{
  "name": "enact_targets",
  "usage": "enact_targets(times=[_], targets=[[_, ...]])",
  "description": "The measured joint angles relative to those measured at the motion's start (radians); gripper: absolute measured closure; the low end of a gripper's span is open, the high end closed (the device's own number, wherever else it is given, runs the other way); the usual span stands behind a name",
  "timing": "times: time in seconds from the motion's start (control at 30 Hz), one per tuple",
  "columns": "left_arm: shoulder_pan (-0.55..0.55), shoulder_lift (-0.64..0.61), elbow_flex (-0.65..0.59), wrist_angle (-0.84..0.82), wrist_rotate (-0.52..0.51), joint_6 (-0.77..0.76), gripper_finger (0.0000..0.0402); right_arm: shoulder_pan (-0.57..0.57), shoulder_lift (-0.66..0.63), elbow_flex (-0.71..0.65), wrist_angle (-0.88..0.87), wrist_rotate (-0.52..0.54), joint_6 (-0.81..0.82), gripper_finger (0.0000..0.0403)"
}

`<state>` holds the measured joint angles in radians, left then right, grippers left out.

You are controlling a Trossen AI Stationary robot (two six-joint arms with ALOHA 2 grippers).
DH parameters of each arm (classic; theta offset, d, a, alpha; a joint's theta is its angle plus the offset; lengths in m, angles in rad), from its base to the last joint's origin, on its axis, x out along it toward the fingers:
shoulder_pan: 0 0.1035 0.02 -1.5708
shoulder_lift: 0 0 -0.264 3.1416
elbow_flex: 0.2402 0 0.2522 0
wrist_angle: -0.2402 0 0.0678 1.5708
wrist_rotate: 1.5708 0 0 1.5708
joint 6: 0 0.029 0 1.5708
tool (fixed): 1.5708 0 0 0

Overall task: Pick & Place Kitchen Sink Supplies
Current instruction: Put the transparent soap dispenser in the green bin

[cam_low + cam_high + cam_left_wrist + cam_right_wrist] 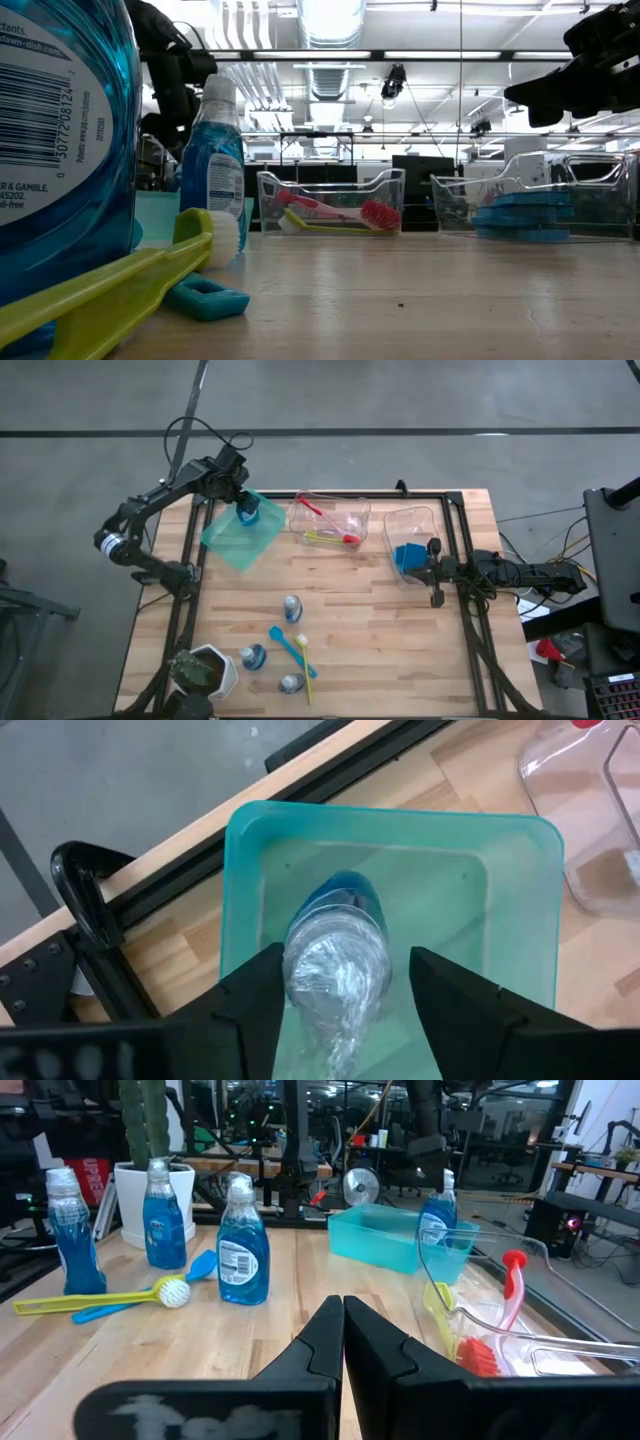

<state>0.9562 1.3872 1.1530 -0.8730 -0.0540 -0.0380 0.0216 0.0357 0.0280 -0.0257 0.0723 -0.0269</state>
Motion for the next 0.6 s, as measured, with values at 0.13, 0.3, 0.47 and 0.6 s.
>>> enact_targets(times=[0.13,0.3,0.47,0.6], targets=[[0.000,-0.019,0.000,-0.002,0.000,0.003,0.0186,0.000,0.000,0.000,0.000,0.000,0.000,0.0394],[0.000,-0.062,0.000,-0.002,0.001,0.008,0.0184,0.000,0.000,0.000,0.000,0.000,0.000,0.0394],[-0.002,-0.131,0.003,0.003,0.000,0.012,0.0184,0.000,0.000,0.000,0.000,0.000,0.000,0.0394],[-0.010,-0.200,0.003,0.005,0.012,0.013,0.0183,0.000,0.000,0.000,0.000,0.000,0.000,0.0394]])
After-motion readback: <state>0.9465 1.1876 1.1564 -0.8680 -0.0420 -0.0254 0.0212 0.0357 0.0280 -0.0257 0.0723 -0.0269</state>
